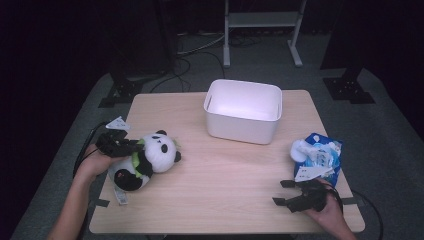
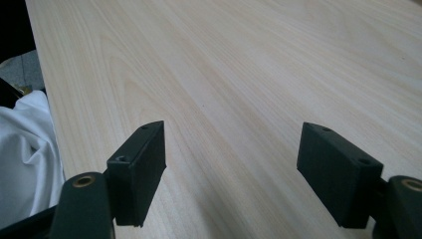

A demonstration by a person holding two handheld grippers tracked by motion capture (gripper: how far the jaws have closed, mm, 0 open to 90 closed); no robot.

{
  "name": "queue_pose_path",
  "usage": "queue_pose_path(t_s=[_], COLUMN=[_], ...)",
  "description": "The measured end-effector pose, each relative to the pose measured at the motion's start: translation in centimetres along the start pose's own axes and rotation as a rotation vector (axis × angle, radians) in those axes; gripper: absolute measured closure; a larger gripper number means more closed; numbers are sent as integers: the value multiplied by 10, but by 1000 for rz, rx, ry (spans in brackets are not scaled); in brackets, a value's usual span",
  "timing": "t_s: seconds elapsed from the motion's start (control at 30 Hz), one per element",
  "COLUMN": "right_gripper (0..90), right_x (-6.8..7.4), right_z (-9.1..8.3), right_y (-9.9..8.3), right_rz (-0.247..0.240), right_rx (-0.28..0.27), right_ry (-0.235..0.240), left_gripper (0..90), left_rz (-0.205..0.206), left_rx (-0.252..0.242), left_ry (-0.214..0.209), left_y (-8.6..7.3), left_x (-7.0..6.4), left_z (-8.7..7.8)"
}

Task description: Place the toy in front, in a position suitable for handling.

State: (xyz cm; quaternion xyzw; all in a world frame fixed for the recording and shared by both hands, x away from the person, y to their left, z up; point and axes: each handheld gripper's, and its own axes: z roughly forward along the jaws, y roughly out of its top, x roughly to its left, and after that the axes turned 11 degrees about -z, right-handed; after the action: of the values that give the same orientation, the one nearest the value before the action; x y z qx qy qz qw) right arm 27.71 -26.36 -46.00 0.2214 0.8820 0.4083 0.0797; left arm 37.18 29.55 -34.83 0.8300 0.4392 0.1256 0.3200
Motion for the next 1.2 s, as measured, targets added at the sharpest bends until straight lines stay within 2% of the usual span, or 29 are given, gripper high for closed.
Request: queue_pose_path(t_s=[0.23, 0.27, 0.3, 0.33, 0.37, 0.4, 0.43, 0.5, 0.6, 0.63, 0.67, 0.73, 0.77, 0.8, 0.83, 0.93, 0.97, 1.03, 1.07, 1.1, 1.13, 1.2], right_gripper=[260, 260, 260, 260, 260, 260, 260, 261, 261, 260, 260, 261, 261, 261, 261, 261, 261, 261, 261, 261, 261, 261], right_x=[-1, -1, -1, -1, -1, -1, -1, -1, -1, -1, -1, -2, -2, -2, -2, -3, -3, -3, -3, -3, -4, -4], right_z=[-1, -1, -2, -2, -3, -3, -3, -3, -3, -4, -4, -5, -5, -7, -8, -11, -11, -12, -14, -14, -15, -17], right_y=[-1, -1, -1, -1, -1, -1, -1, -1, -1, -1, -1, -1, -1, -1, -2, -3, -3, -3, -4, -4, -5, -5], right_rz=[4, 6, 5, 7, 6, 6, 6, 1, 0, 2, 3, 0, 0, -1, -3, 3, 3, 1, 1, 1, 2, 7], right_rx=[2, -1, -4, -6, -9, -9, -9, -7, -8, -8, -10, -15, -15, -14, -14, -24, -24, -29, -29, -32, -33, -39], right_ry=[-2, -5, -7, -8, -8, -9, -9, -10, -11, -12, -13, -17, -17, -23, -27, -27, -27, -30, -35, -35, -36, -37], left_gripper=[744, 744, 744, 744, 746, 746, 746, 746, 746, 746, 746, 745, 745, 745, 745, 745, 746, 745, 745, 745, 745, 745], left_rz=[43, 69, 69, 88, 88, 106, 106, 130, 174, 174, 198, 222, 222, 233, 243, 275, 275, 297, 328, 328, 349, 363], left_rx=[-25, -28, -28, -33, -33, -43, -43, -58, -50, -50, -51, -41, -41, -42, -32, -17, -17, -13, 0, 0, 4, 13], left_ry=[-43, -58, -58, -74, -74, -92, -92, -127, -154, -154, -179, -218, -218, -257, -277, -315, -315, -352, -364, -364, -386, -407], left_y=[14, 19, 19, 24, 24, 30, 30, 40, 50, 50, 57, 62, 62, 66, 68, 74, 74, 79, 83, 83, 88, 92], left_x=[-17, -25, -25, -33, -33, -42, -42, -57, -75, -75, -88, -102, -102, -116, -123, -145, -145, -161, -173, -173, -186, -196], left_z=[-3, -3, -3, -2, -2, -2, -2, 0, 5, 5, 10, 17, 17, 26, 31, 46, 46, 55, 61, 61, 67, 72])
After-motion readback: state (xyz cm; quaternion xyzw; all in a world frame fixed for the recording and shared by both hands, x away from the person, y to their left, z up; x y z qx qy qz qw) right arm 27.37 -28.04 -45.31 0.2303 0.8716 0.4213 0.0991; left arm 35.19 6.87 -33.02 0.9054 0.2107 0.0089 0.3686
